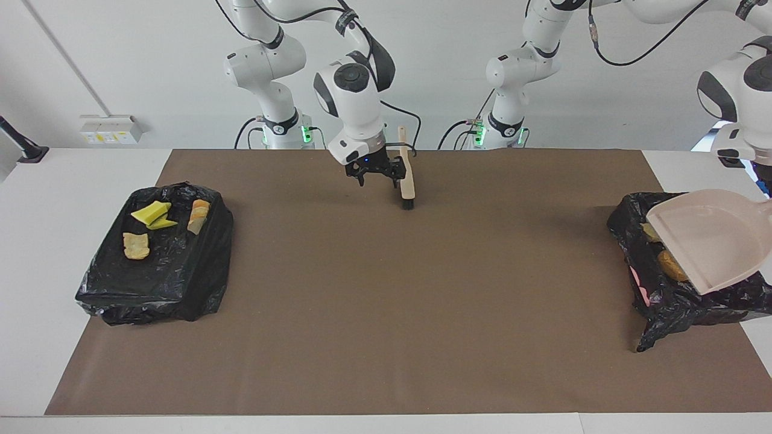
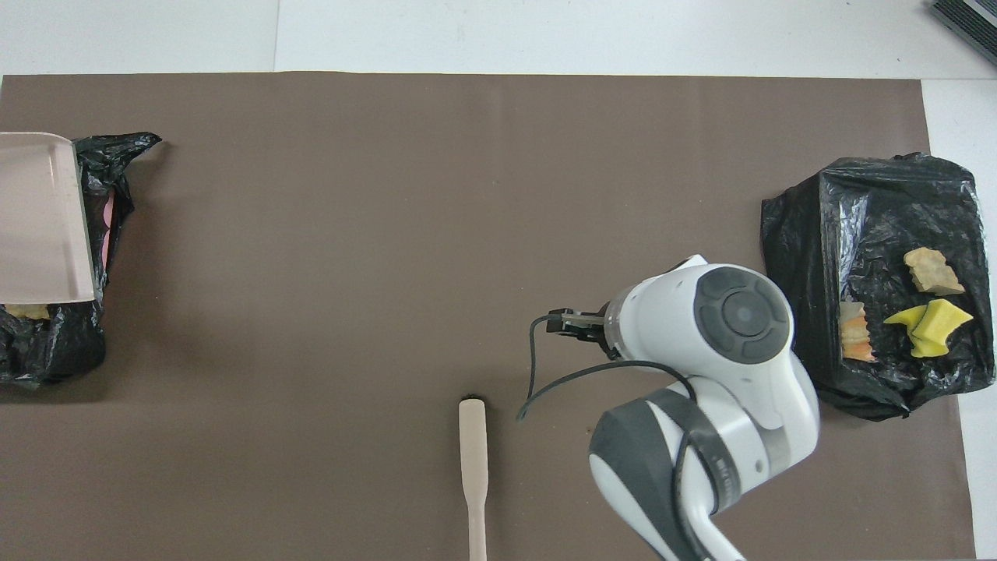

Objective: Sweep and dump trash in bin

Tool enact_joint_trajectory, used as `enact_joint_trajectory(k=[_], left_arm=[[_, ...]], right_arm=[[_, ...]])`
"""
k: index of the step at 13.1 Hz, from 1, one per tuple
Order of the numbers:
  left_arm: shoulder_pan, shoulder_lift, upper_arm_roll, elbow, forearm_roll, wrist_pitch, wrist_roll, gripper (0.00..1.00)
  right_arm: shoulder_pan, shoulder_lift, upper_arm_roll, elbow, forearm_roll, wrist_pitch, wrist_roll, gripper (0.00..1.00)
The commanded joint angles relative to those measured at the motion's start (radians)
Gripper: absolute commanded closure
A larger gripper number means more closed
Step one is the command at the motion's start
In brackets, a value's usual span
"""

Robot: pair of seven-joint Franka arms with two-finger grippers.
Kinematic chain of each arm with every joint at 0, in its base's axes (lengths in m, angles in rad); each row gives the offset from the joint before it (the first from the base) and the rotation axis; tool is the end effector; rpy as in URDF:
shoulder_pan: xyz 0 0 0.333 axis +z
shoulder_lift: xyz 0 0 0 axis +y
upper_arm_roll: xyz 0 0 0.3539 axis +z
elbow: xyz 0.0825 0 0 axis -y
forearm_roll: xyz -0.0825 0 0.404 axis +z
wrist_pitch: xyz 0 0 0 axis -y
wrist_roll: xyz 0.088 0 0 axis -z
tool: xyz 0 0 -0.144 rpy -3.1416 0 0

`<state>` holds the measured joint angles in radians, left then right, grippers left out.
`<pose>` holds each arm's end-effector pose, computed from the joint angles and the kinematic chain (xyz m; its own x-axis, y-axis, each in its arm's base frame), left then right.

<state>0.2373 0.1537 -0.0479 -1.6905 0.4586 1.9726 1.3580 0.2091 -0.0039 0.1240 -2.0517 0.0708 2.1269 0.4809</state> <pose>0.6351 0.1677 0.5185 0.2617 -0.8824 -0.3911 -0.9622 -0.2069 -0.1772 0.5436 0.1938 0.4386 0.9822 -0.1834 0.0402 -0.1792 -0.9796 -0.0913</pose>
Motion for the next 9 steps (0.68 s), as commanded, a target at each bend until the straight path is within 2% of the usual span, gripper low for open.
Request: enact_joint_trajectory(k=[1,3,5,7,9], left_arm=[[-0.088,-0.028,0.013,-0.105,-0.073,-0.024,-0.287,1.00],[-0.159,-0.028,0.008,-0.156,-0.086,-0.017,-0.538,1.00],[-0.237,-0.023,0.010,-0.184,-0.148,-0.012,-0.675,1.00],[-0.310,-0.013,0.009,-0.204,-0.230,-0.002,-0.863,1.00],[-0.406,-0.011,0.010,-0.233,-0.247,0.038,-1.065,1.00]], right_arm=[[-0.075,-0.002,0.014,0.109,-0.055,-0.120,-0.057,0.00],[-0.094,-0.013,-0.030,0.194,-0.078,-0.227,-0.102,0.00],[-0.096,-0.034,-0.098,0.255,-0.078,-0.319,-0.181,0.00],[-0.093,-0.068,-0.154,0.277,-0.078,-0.378,-0.243,0.00],[-0.093,-0.103,-0.207,0.289,-0.078,-0.432,-0.280,0.00]])
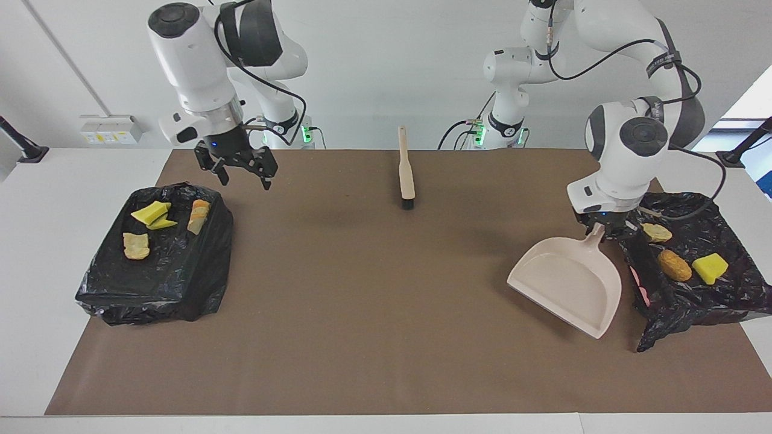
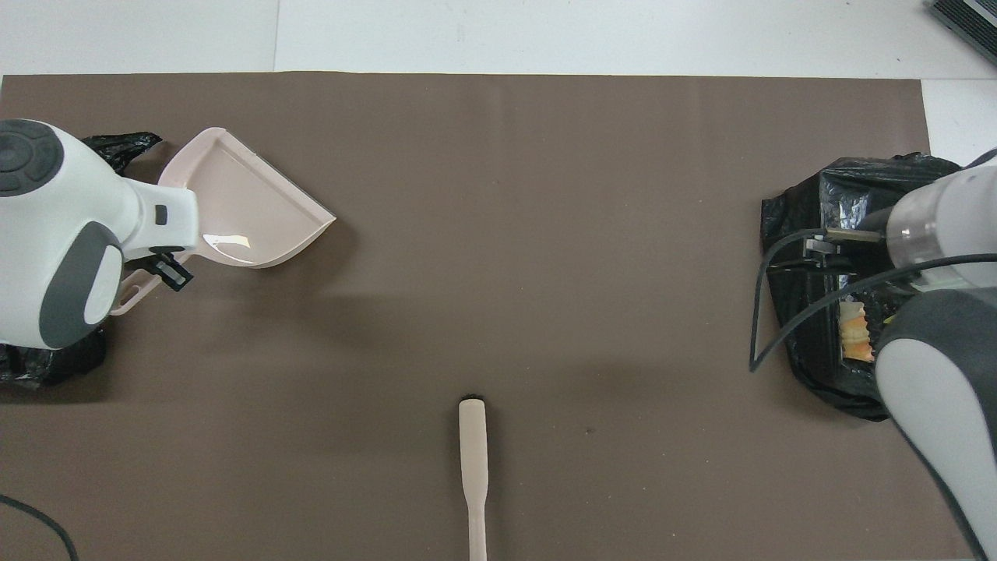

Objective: Sweep and dump trash in bin

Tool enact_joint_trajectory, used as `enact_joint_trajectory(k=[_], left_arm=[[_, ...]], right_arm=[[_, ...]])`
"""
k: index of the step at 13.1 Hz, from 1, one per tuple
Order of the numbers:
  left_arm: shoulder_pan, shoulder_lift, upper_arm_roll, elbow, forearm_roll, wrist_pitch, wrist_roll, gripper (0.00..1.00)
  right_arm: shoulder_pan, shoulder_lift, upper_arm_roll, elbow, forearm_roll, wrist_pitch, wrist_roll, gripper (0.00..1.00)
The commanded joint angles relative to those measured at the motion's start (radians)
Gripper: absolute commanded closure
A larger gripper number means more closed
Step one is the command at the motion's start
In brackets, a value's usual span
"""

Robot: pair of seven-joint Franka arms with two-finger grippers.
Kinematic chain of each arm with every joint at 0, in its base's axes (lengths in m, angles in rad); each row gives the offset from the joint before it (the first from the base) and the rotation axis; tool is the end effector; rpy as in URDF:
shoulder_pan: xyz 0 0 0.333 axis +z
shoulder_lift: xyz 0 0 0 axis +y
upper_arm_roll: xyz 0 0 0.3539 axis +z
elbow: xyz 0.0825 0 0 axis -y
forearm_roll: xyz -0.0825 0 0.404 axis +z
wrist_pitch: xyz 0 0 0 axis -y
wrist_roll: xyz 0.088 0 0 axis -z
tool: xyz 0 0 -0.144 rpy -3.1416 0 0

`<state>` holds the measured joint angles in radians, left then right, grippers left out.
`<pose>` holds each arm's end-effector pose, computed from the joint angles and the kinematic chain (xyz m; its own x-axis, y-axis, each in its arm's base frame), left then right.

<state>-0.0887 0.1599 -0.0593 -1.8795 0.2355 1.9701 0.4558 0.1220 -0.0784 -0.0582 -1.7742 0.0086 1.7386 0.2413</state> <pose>0.6114 -0.0667 0.4130 0.7609 -0.6294 -0.1574 -0.6483 -0.7476 -0.1445 0.5586 0.0357 0.5836 0.9833 -0.1780 0.0383 -0.1772 -0.9839 -0.0229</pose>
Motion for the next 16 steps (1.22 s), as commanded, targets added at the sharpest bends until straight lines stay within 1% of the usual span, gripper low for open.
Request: enact_joint_trajectory(k=[1,2,3,4,5,6,8,9,10,11,12,15,16], left_arm=[[-0.144,-0.013,0.021,-0.047,-0.024,0.050,-0.318,1.00],[-0.193,-0.001,0.019,-0.047,-0.025,0.073,-0.439,1.00],[-0.239,0.009,0.019,-0.043,-0.028,0.084,-0.516,1.00],[-0.281,0.016,0.021,-0.040,-0.054,0.091,-0.582,1.00],[-0.311,0.029,0.021,-0.033,-0.106,0.117,-0.653,1.00],[-0.345,0.036,0.022,-0.027,-0.145,0.137,-0.711,1.00],[-0.399,0.082,0.021,0.043,-0.169,0.124,-0.823,1.00],[-0.422,0.092,0.022,0.066,-0.212,0.124,-0.866,1.00],[-0.443,0.122,0.022,0.101,-0.234,0.118,-0.900,1.00],[-0.466,0.151,0.022,0.149,-0.237,0.098,-0.937,1.00],[-0.473,0.165,0.022,0.183,-0.237,0.078,-0.962,1.00],[-0.506,0.191,0.022,0.218,-0.240,0.067,-1.020,1.00],[-0.506,0.205,0.021,0.252,-0.252,0.058,-1.032,1.00]], right_arm=[[-0.005,-0.038,-0.043,0.030,-0.018,-0.071,-0.066,0.00],[-0.004,-0.040,-0.066,0.063,-0.018,-0.109,-0.089,0.00],[-0.002,-0.040,-0.087,0.109,-0.019,-0.157,-0.112,0.00],[-0.004,-0.040,-0.109,0.168,-0.022,-0.210,-0.153,0.00],[-0.007,-0.038,-0.126,0.217,-0.029,-0.252,-0.202,0.00],[-0.007,-0.038,-0.133,0.231,-0.038,-0.272,-0.224,0.00],[-0.007,-0.081,-0.132,0.207,-0.041,-0.289,-0.218,0.00],[-0.007,-0.087,-0.132,0.199,-0.039,-0.291,-0.217,0.00],[0.001,-0.092,-0.129,0.185,-0.038,-0.291,-0.209,0.00],[0.002,-0.092,-0.127,0.182,-0.039,-0.291,-0.209,0.00],[0.008,-0.090,-0.124,0.177,-0.044,-0.284,-0.211,0.00],[0.007,-0.080,-0.120,0.159,-0.047,-0.254,-0.203,0.00],[-0.004,-0.080,-0.117,0.157,-0.044,-0.254,-0.200,0.00]])
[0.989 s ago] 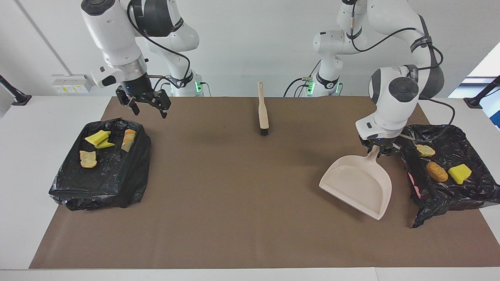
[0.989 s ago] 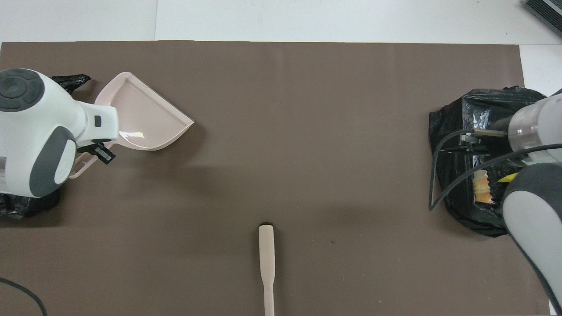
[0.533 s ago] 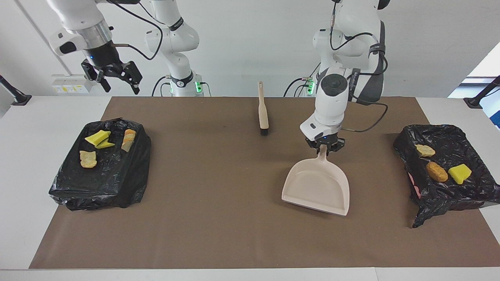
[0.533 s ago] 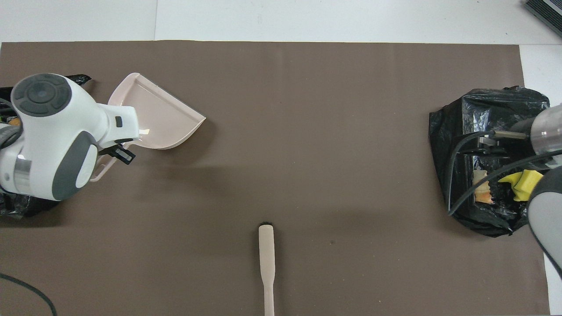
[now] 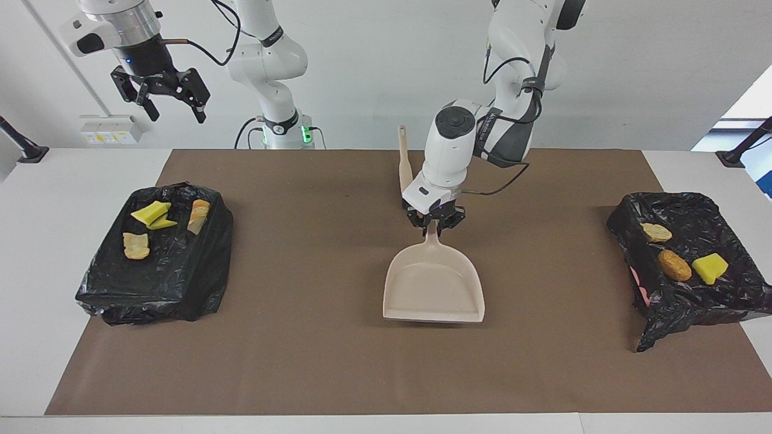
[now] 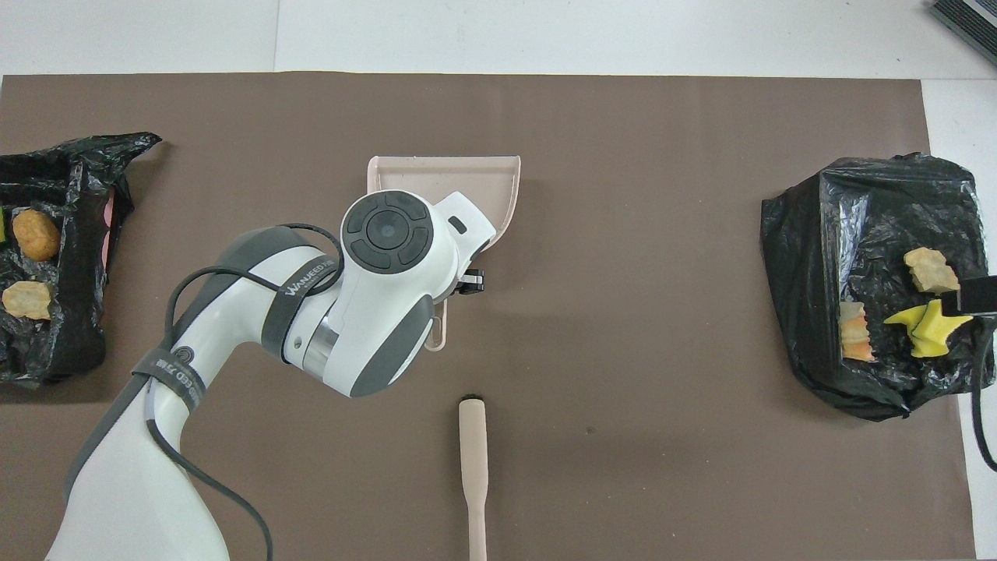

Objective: Sweep and dump trash in bin
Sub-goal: 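Lower the dustpan onto the mat center with the left gripper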

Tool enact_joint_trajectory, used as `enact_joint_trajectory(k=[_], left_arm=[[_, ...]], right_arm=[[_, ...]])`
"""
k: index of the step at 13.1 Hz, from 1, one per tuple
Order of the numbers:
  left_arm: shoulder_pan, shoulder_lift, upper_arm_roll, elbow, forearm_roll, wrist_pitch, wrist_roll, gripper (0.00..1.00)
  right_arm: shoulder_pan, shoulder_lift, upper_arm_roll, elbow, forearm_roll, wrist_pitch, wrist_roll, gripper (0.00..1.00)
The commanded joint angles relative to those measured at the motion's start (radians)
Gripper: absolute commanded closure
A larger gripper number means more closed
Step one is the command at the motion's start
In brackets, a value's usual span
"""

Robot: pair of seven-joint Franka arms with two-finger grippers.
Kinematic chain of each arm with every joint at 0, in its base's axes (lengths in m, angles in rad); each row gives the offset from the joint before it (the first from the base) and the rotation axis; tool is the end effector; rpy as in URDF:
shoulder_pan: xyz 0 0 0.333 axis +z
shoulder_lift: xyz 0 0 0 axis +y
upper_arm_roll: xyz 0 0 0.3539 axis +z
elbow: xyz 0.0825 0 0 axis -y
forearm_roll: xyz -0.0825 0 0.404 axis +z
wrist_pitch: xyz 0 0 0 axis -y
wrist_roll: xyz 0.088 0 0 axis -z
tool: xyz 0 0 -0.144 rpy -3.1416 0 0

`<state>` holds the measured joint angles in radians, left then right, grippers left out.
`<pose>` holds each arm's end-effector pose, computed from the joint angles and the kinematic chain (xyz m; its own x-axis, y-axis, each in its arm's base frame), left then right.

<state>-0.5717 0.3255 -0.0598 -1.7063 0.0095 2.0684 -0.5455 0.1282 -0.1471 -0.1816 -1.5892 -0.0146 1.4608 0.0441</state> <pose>0.5538 -0.3999 0.3958 0.9959 -0.0864 0.0263 -0.0871 -0.9958 0.0284 0.5101 -0.0379 0.6851 0.9951 -0.0975 0.0157 -0.0973 -0.9952 -0.0127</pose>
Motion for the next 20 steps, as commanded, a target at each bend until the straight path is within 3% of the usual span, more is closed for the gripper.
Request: enact_joint_trajectory(k=[1,3,9,12,15,17,18,20], left_arm=[[-0.027,0.065,0.023,0.106,-0.036,-0.063,-0.036,1.00],[-0.063,0.128,0.024,0.158,-0.026,-0.079,-0.069,1.00],[-0.068,0.135,0.020,0.151,-0.037,-0.051,-0.062,1.00],[-0.071,0.136,0.020,0.128,-0.037,-0.039,-0.060,0.93],[-0.083,0.135,0.020,0.120,-0.039,-0.037,-0.059,0.77],[-0.085,0.135,0.020,0.119,-0.039,-0.039,-0.060,0.40],[-0.085,0.135,0.020,0.119,-0.036,-0.039,-0.060,0.31],[-0.083,0.133,0.020,0.119,-0.036,-0.037,-0.060,0.24]], right_arm=[[-0.015,-0.009,0.008,-0.028,-0.012,0.023,-0.003,0.00],[-0.013,-0.011,0.010,-0.028,-0.008,0.021,-0.003,0.00],[-0.007,-0.020,0.008,-0.009,-0.016,0.003,-0.007,0.00],[-0.002,-0.022,0.010,-0.011,-0.008,0.000,-0.006,0.00],[-0.004,-0.025,0.007,-0.012,-0.013,-0.003,-0.013,0.00],[-0.004,-0.023,0.010,-0.011,-0.015,0.004,-0.010,0.00],[-0.004,-0.023,0.010,-0.011,-0.015,0.003,-0.006,0.00],[-0.004,-0.023,0.010,-0.012,-0.012,0.003,-0.006,0.00]])
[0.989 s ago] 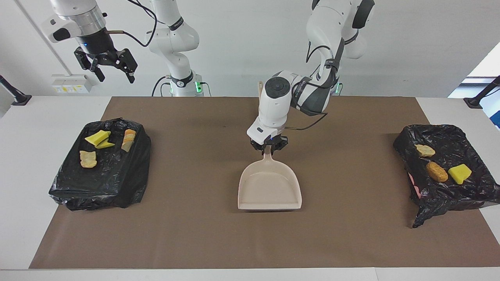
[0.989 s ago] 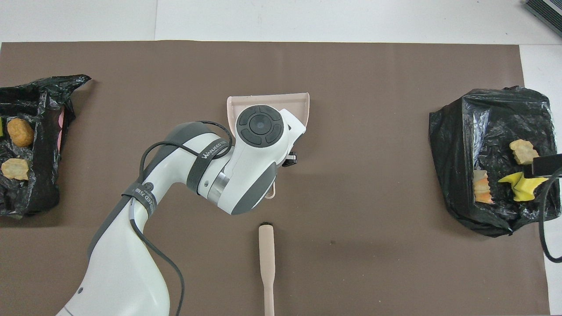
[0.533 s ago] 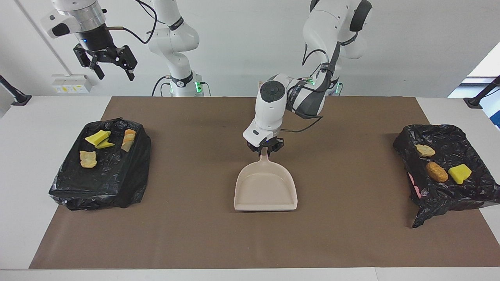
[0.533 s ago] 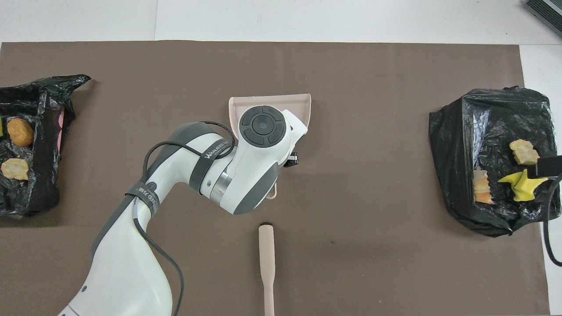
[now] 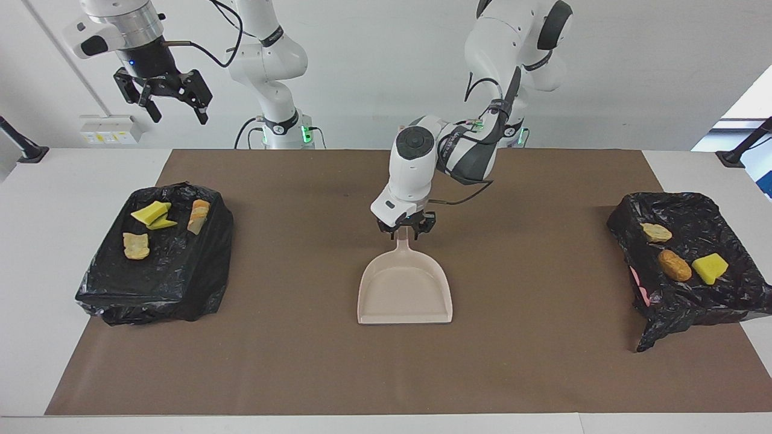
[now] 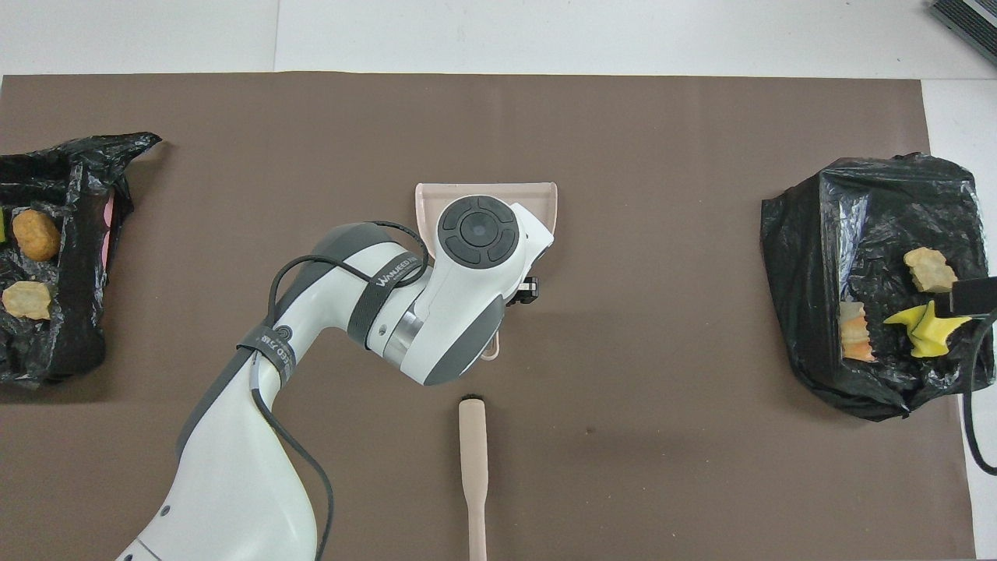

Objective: Sweep and dump trash in bin
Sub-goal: 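Lower the dustpan onto the mat center with the left gripper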

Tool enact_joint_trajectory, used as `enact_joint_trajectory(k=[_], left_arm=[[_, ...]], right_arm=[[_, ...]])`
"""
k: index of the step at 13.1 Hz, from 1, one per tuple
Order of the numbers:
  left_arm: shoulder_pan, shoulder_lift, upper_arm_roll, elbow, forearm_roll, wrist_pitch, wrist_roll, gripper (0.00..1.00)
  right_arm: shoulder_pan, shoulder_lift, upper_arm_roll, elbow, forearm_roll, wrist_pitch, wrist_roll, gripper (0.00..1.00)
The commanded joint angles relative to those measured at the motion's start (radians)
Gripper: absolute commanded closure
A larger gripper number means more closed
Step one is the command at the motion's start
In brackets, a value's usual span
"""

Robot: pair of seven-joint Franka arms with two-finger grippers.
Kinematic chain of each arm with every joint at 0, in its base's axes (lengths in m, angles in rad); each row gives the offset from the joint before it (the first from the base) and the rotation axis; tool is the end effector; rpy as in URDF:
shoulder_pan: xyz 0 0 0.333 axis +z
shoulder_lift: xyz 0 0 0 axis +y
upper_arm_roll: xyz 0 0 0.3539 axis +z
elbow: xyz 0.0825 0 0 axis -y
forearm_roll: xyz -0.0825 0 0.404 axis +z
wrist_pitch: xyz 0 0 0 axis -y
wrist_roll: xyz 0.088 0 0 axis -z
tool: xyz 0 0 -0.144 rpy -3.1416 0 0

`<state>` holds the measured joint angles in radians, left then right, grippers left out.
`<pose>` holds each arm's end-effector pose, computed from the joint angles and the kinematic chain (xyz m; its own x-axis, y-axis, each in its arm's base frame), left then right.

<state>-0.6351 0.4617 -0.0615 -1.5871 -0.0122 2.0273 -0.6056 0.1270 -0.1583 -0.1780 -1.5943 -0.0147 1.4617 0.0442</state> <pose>0.5495 -0.4544 0.3552 0.9961 -0.0796 -0.0389 -0.0789 -0.9967 0.0195 0.5063 -0.0369 0.6884 0.9952 -0.0951 0.0226 -0.0948 -0.9954 -0.0143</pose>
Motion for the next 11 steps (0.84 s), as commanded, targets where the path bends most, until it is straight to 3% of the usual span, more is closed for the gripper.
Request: enact_joint_trajectory(k=[1,3,9,11], left_arm=[[-0.020,-0.005,0.022,-0.001,-0.009,0.002,0.003,0.14],[-0.009,-0.026,0.023,-0.004,-0.008,-0.013,0.010,0.00],[0.072,-0.201,0.043,-0.132,-0.003,-0.079,0.027,0.00],[0.126,-0.277,0.043,-0.168,-0.003,-0.120,0.134,0.00]], right_arm=[[-0.001,-0.012,0.005,-0.007,-0.011,0.002,-0.006,0.00],[-0.001,-0.014,0.005,-0.007,-0.016,-0.001,-0.012,0.00],[0.002,-0.014,0.006,-0.007,-0.025,-0.017,-0.004,0.00],[-0.001,-0.015,0.002,-0.007,-0.021,-0.027,-0.010,0.00]])
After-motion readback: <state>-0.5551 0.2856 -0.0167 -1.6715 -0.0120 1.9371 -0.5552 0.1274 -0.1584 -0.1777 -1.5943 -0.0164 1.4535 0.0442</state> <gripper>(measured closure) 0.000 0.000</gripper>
